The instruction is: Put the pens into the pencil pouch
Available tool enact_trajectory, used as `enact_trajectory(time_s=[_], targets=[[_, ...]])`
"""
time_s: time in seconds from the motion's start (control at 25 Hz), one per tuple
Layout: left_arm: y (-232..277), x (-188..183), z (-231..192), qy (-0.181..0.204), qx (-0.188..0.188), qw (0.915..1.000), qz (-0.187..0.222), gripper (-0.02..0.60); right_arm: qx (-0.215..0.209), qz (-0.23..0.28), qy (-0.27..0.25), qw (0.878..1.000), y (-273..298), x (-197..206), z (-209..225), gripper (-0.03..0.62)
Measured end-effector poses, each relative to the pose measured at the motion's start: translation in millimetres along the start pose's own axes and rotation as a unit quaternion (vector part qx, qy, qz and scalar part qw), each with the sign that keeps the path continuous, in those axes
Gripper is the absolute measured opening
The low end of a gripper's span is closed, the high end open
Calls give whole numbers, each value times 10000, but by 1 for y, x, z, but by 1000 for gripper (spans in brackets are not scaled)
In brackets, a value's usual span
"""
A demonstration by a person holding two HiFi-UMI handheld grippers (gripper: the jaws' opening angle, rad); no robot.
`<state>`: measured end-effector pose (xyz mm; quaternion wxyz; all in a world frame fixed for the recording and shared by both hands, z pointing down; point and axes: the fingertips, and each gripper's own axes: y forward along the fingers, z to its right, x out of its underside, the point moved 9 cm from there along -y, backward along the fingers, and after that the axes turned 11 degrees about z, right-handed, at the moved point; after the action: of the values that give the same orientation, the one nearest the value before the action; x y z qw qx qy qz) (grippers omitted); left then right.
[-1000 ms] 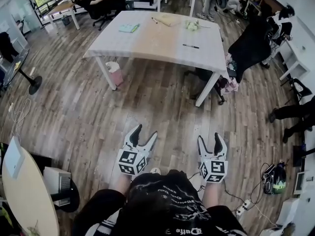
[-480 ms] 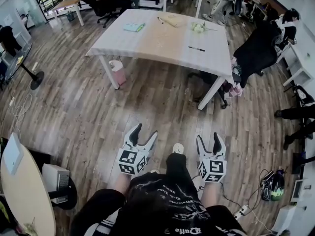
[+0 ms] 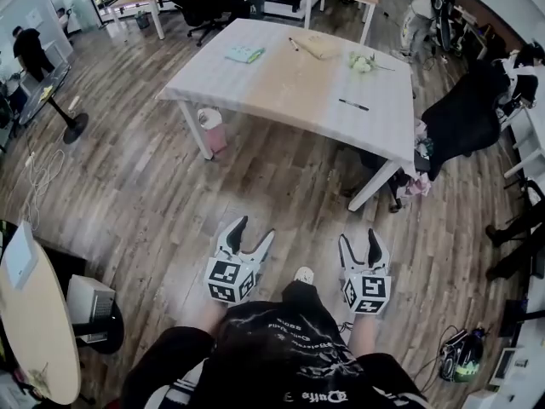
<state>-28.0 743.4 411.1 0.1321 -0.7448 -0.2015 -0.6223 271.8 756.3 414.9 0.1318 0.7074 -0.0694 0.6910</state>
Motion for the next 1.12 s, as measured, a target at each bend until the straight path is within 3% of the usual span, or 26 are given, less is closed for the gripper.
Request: enact_trajectory(time_s=[0.56, 0.72, 1.12], targets=[[176, -3, 53, -13, -400, 9992, 68, 302, -563, 94, 8, 9984, 117, -15, 153, 298], [213, 4, 64, -162, -448, 9989, -19, 302, -637, -15, 70, 9979, 129, -5, 180, 296], [271, 11, 69, -61, -411, 9989, -204, 302, -535, -135, 223, 9982, 159, 10, 225, 295]])
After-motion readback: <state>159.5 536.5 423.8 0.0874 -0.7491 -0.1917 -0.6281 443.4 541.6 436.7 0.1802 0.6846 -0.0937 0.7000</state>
